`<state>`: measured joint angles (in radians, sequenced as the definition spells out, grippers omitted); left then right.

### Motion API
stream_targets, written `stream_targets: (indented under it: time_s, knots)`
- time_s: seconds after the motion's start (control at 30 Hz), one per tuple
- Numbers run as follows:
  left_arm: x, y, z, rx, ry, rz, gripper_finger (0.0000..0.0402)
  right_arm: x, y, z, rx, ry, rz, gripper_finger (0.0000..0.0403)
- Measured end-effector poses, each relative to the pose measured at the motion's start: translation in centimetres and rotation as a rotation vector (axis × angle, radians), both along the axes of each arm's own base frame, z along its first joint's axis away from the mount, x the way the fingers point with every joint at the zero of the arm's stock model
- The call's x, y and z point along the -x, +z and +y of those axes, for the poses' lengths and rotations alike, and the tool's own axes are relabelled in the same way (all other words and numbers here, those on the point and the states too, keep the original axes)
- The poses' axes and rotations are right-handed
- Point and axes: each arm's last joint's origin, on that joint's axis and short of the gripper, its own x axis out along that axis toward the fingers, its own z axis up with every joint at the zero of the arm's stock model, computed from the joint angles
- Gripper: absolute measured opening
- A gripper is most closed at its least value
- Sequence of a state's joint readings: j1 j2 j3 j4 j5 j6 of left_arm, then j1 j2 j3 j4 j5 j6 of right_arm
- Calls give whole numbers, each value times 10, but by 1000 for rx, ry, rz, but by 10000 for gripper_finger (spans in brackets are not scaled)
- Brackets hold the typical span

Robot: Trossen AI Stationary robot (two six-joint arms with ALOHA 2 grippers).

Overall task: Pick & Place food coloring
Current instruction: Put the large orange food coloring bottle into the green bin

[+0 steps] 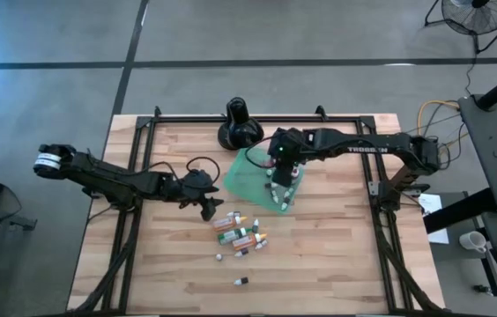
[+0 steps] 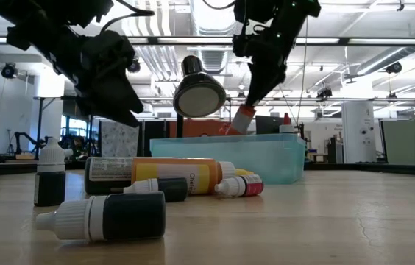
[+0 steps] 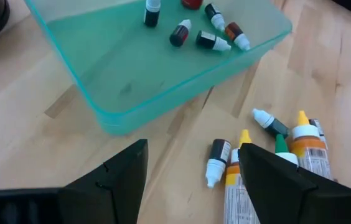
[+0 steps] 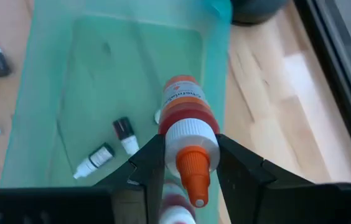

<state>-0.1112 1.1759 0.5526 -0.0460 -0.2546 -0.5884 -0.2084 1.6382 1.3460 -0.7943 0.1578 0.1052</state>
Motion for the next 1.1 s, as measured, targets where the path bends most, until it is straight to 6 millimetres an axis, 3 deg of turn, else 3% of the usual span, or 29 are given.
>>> stream_targets:
  time_s: [0.3, 0.43, 0.6, 0.83, 1.1]
  knots:
    - [0, 0, 0, -5, 7, -1, 222, 15, 5, -23, -97, -155, 68, 116]
    - [0, 0, 0, 2, 13, -1, 222, 18, 1, -23, -207, -167, 91, 116]
    - [0, -1, 0, 12, 24, 1, 223, 10, -1, -24, -257, -193, 110, 116]
    - [1, -1, 1, 52, 76, -7, 223, -13, -21, -31, -284, -204, 288, 116]
    - [1, -2, 0, 110, 121, -10, 223, -35, -33, -39, -287, -163, 363, 116]
